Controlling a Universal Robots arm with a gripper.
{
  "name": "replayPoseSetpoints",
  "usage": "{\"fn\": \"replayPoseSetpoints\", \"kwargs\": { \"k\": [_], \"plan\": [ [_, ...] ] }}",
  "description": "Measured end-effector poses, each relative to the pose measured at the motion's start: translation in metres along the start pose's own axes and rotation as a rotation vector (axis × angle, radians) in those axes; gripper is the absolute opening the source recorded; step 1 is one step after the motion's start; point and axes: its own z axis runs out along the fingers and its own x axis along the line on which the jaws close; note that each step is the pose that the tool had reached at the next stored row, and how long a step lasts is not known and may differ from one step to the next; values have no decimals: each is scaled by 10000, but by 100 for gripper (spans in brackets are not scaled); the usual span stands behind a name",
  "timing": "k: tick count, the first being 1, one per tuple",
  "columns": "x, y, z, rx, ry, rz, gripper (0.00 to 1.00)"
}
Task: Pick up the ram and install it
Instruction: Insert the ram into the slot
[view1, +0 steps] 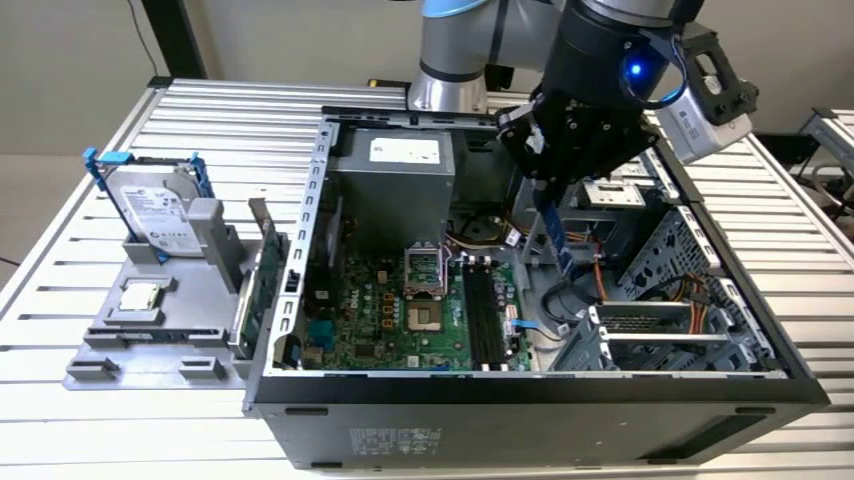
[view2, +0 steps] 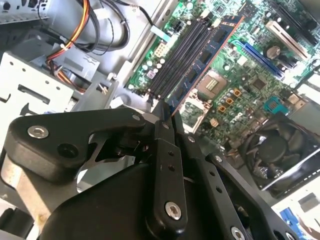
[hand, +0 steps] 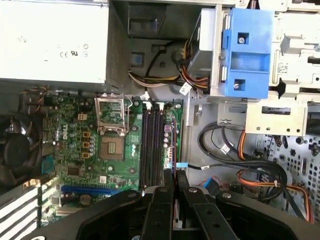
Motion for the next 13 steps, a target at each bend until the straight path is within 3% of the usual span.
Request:
{"fn": "replayPoseSetpoints", "kwargs": {
  "k": [13],
  "plan": [
    [-1, 8, 140, 29, -1, 51, 0]
  ]
}}
